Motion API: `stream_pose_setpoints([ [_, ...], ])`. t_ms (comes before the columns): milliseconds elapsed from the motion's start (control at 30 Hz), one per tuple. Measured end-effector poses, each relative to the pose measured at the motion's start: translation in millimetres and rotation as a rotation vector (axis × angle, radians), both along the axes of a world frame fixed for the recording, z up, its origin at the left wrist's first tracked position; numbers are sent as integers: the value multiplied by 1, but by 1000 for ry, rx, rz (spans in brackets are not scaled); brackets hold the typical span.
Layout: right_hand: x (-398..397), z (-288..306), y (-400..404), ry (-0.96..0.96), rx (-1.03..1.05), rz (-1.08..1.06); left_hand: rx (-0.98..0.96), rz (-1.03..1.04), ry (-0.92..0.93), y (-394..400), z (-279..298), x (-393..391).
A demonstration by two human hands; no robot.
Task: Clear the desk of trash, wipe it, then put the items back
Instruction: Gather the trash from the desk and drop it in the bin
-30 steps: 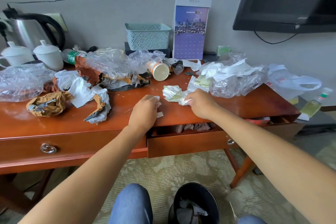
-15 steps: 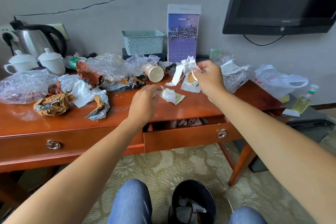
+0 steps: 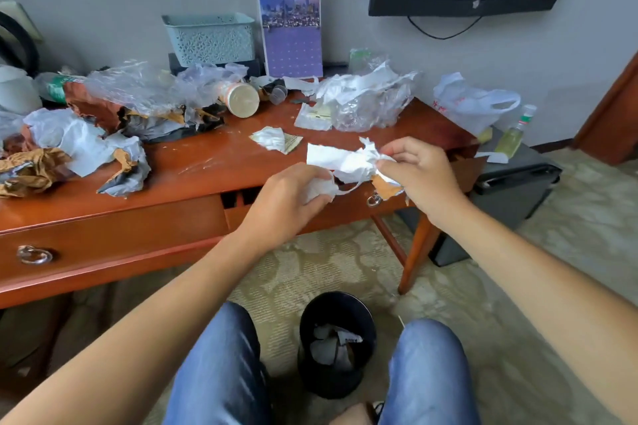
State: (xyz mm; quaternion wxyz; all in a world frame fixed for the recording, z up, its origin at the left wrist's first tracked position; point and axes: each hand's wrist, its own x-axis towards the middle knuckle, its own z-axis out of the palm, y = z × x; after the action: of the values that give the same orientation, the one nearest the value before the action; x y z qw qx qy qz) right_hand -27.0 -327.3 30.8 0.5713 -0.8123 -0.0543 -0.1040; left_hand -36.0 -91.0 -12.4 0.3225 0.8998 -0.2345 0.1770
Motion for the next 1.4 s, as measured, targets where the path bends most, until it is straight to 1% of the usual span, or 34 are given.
stream_pose_setpoints([
  [133,-26,-56,-20,120,-46,4,19,-37,135,-16,-50,-16],
  [267,-37,-122,-22,265,-147,12,87,-15,284,-26,-111,-22],
  [500,-15,-259,-4,563,-440,31,240,11,624,-37,-226,-14],
  [633,-5,-328,9,697,-510,18,265,37,755,-44,-285,-8],
  [700,2,-356,12,733,-568,49,307,10,813,-50,-305,-2],
  [767,11,-376,18,756,-579,53,333,-15,851,-54,-320,7],
  [867,24,-396,26,782,-614,78,333,-58,965,-54,-340,18],
  [933,27,-407,27,851,-674,159,403,-94,1032,-53,-351,21],
  [1033,28,-413,22,967,-703,305,554,-117,1023,-53,-364,26],
  [1133,29,-411,18,1016,-675,352,606,-167,1038,-53,-366,30],
  [1200,29,-409,18,1016,-649,339,603,-182,1010,-54,-360,29],
  [1267,26,-403,19,967,-650,327,594,-170,948,-57,-351,28],
  [1400,19,-373,26,830,-668,238,464,-151,794,-57,-314,24],
])
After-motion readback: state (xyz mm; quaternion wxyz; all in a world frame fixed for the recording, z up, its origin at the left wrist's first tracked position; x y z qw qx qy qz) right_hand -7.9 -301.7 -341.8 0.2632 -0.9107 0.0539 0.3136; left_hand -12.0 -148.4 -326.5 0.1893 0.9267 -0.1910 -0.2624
